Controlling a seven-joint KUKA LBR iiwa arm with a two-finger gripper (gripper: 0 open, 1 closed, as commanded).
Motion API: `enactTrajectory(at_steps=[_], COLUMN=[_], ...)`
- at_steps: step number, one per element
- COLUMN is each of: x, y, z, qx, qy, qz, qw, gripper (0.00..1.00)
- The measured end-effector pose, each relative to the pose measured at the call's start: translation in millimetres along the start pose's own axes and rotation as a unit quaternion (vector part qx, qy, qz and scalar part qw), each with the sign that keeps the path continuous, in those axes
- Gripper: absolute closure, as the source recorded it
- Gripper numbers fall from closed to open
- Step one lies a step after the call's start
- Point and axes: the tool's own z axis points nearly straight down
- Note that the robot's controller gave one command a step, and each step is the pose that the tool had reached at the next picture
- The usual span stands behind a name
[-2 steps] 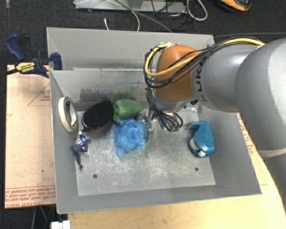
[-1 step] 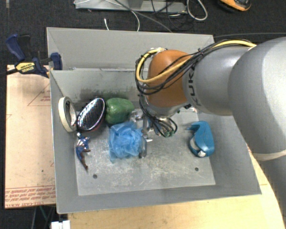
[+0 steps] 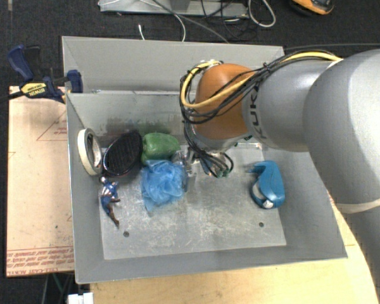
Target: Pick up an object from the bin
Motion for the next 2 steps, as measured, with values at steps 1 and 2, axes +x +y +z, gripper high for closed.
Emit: enactTrajectory(at_steps=[1,2], x=[0.0,20.1], y=[0,18], z=[0,-8], qx=[0.0,0.001], qy=[0.0,-0.0006], qz=[0.0,-0.004], qw=[1.0,1.0], gripper=[1.0,1.0])
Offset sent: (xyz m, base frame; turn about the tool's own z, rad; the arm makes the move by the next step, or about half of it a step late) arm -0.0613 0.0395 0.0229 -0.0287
